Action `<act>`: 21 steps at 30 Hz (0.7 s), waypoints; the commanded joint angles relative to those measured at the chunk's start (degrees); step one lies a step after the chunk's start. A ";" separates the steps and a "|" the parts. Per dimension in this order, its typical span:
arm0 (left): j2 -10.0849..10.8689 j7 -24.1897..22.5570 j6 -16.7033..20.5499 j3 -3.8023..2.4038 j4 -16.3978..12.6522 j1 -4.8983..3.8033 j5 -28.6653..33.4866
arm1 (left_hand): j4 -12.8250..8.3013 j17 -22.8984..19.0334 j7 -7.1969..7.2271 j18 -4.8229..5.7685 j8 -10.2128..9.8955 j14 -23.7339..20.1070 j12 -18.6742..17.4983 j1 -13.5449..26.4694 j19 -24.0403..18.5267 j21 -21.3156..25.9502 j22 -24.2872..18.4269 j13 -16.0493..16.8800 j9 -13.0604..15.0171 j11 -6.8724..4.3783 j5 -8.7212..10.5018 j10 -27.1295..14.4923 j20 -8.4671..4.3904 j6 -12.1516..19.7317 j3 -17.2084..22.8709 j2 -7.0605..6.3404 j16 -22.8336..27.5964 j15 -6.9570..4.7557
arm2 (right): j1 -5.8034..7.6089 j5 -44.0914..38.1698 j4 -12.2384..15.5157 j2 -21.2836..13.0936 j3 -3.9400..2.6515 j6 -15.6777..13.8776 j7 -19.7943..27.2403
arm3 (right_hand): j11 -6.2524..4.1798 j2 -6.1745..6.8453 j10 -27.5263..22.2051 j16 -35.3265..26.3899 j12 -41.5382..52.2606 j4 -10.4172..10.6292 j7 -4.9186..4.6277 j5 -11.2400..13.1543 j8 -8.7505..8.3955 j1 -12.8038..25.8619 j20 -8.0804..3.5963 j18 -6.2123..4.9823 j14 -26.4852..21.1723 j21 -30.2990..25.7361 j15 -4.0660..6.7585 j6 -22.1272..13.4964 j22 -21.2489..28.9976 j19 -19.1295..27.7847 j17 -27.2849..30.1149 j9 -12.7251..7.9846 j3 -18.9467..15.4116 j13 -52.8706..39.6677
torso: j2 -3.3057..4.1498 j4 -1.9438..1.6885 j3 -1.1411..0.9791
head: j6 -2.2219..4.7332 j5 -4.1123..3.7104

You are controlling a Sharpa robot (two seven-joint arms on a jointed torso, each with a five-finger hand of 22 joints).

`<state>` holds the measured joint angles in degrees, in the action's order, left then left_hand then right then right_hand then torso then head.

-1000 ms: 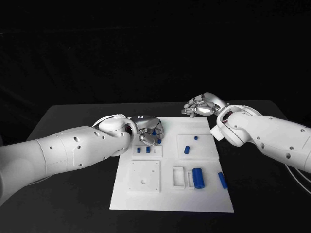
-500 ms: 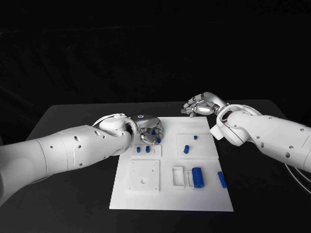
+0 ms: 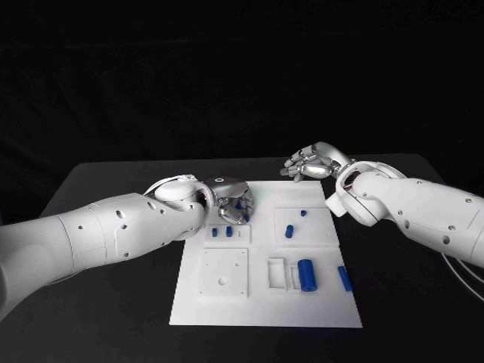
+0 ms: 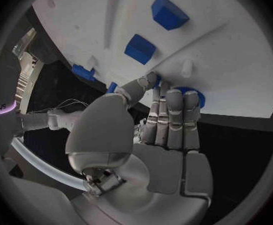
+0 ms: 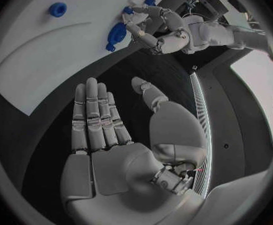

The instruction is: Assemble the parts on the task board

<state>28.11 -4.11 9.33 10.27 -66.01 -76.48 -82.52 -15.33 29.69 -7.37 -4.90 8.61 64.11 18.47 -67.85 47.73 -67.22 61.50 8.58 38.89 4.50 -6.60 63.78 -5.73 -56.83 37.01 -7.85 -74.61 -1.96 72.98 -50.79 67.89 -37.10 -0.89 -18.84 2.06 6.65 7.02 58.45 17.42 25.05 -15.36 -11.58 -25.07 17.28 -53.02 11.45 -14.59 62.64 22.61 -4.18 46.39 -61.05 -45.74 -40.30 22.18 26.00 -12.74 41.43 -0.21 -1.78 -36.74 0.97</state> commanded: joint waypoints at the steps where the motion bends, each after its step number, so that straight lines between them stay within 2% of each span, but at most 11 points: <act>1: -0.25 0.55 -3.69 0.44 0.05 0.67 -0.62 | 0.30 -0.03 0.01 -2.52 0.19 0.50 -0.29 0.46 0.35 -0.21 0.07 -0.13 -0.14 -0.06 0.26 0.40 -1.72 -0.24 -0.01 0.36 -0.26 -0.06 | -0.01 -0.06 0.13 -0.02 -0.02 0.56 0.60 | -0.02 -0.09 -0.39 -0.24 0.38 -0.19 -0.19 -0.31 0.32 0.52 -0.05 -0.41 0.03 -0.40 -0.14 -0.39 -0.05 0.49 -0.07 -0.06 -0.26 0.08 | 0.01 -0.01 -0.01 | -0.06 -0.04; 8: -0.36 0.81 -4.41 0.45 0.20 0.76 -1.20 | 0.22 0.01 0.14 -2.63 0.43 1.19 -0.83 0.48 0.93 -0.53 0.17 -0.31 -0.51 -0.34 0.15 1.63 -1.96 -0.66 0.06 0.89 -0.58 -0.33 | 0.00 -0.06 0.15 -0.06 -0.02 0.56 0.60 | -0.02 -0.09 -0.39 -0.24 0.38 -0.20 -0.19 -0.31 0.33 0.52 -0.05 -0.41 0.03 -0.40 -0.14 -0.39 -0.06 0.49 -0.08 -0.06 -0.26 0.08 | 0.00 0.01 -0.02 | -0.18 -0.07; 14: -0.35 0.79 -4.43 0.46 0.27 0.84 -2.04 | -0.01 0.33 0.94 -2.85 1.70 3.32 -1.13 0.20 2.12 -1.31 0.42 -0.27 -0.73 -1.38 -0.29 4.86 -2.66 -2.90 0.38 2.30 -1.73 -1.37 | 0.00 -0.06 0.16 -0.03 -0.02 0.56 0.61 | -0.02 -0.09 -0.39 -0.25 0.39 -0.20 -0.19 -0.31 0.33 0.51 -0.05 -0.41 0.03 -0.40 -0.14 -0.39 -0.06 0.48 -0.09 -0.07 -0.26 0.09 | -0.02 0.00 -0.04 | -0.22 -0.09; 21: -0.20 -0.12 -2.44 0.44 0.28 0.96 -1.58 | 0.13 0.41 1.50 -2.99 2.60 4.96 -1.32 0.40 3.42 -1.95 0.50 -0.08 -0.83 -2.28 -0.61 7.53 -3.33 -4.46 0.88 3.77 -2.27 -2.26 | 0.00 -0.06 0.11 0.02 -0.02 0.59 0.64 | -0.03 -0.09 -0.39 -0.26 0.40 -0.21 -0.18 -0.32 0.34 0.51 -0.05 -0.41 0.03 -0.40 -0.14 -0.38 -0.06 0.48 -0.09 -0.07 -0.26 0.10 | -0.01 0.00 -0.01 | -0.25 -0.08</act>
<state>27.87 -4.07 9.19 10.17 -65.77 -76.33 -83.36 -15.20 30.02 -5.89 -4.94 11.03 68.77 17.29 -67.37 50.88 -68.99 61.93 8.47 37.97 1.94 -6.83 70.67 -6.77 -60.96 37.52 -4.92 -76.58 -4.34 72.98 -50.78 67.94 -37.09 -0.90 -18.82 2.08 6.65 7.02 58.46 17.42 25.10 -15.36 -11.71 -25.07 17.28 -53.02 11.45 -14.59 62.64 22.40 -4.18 46.26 -61.04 -45.74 -40.33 22.18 26.00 -12.73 41.42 -0.22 -1.80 -36.97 0.87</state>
